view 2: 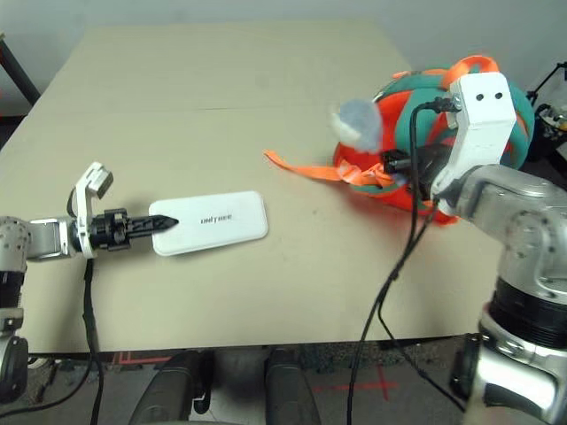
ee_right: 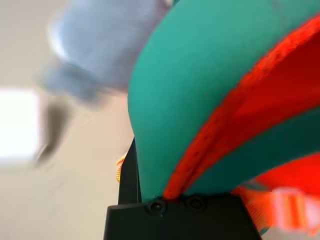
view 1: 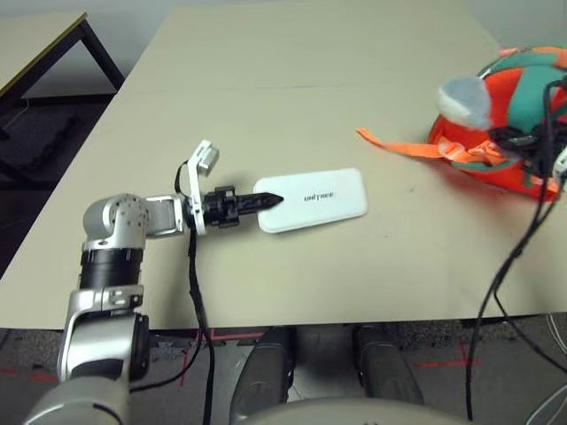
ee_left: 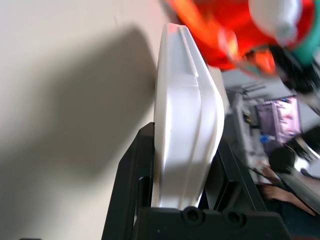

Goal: Put the pencil case into the backpack and zip it.

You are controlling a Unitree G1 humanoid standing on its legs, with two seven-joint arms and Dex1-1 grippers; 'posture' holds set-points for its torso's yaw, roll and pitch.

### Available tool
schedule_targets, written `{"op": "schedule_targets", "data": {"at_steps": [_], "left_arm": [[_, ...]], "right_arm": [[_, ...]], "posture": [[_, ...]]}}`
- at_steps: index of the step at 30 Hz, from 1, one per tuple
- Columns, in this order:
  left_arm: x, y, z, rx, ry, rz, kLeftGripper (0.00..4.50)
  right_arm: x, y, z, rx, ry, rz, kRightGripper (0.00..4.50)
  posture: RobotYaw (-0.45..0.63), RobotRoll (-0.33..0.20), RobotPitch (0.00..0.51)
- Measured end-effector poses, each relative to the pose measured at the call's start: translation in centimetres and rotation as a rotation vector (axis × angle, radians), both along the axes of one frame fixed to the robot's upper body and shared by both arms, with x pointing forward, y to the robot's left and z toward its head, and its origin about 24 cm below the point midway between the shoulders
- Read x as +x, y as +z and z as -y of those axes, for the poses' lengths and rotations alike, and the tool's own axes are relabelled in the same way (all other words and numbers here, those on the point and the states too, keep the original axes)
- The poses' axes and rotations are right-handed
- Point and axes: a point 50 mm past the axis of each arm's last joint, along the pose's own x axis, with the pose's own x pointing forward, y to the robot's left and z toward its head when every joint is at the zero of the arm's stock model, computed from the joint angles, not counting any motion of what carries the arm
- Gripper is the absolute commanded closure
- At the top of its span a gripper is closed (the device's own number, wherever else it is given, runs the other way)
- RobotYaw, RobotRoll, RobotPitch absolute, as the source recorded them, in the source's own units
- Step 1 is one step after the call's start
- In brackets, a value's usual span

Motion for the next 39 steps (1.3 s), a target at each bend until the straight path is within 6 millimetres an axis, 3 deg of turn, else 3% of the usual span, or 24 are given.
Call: {"op": "schedule_targets", "data": {"at_steps": [4, 10, 15, 18, 25, 28, 34, 39], "left_arm": [[1.4, 1.6, -0.9, 0.026, 0.009, 0.043, 3.09], [3.3, 5.6, -2.1, 0.054, 0.051, 0.16, 3.09], [3.9, 5.5, -2.2, 0.075, 0.041, 0.152, 3.09], [4.1, 5.0, -1.6, 0.077, 0.01, 0.137, 3.09], [4.0, 5.1, -1.3, 0.07, -0.03, 0.148, 3.09], [3.8, 6.7, -0.9, 0.073, -0.077, 0.215, 3.09], [2.7, 12.3, -0.8, 0.107, -0.205, 0.464, 3.09], [2.4, 14.1, 0.2, 0.176, -0.357, 0.627, 3.09]], "right_arm": [[-2.8, 0.0, 0.7, 0.023, 0.078, -0.033, 4.39], [-7.3, -0.8, 0.2, 0.065, 0.217, -0.123, 4.39], [-10.4, -0.9, -0.9, 0.129, 0.221, -0.191, 4.39], [-11.2, -0.7, -1.6, 0.151, 0.227, -0.173, 4.39], [-10.9, -0.6, -2.3, 0.168, 0.214, -0.137, 4.39], [-10.0, -1.4, -2.3, 0.171, 0.185, -0.15, 4.39], [-8.5, -3.4, -1.2, 0.161, 0.118, -0.138, 4.39], [-8.2, -4.0, -0.7, 0.158, 0.118, -0.135, 4.39]], "posture": [[-0.14, 0.0, 0.118], [-0.21, 0.0, 0.116], [-0.24, 0.0, 0.116], [-0.24, 0.0, 0.117], [-0.19, 0.0, 0.125], [-0.16, 0.0, 0.129], [-0.12, 0.0, 0.132], [-0.12, 0.0, 0.128]]}}
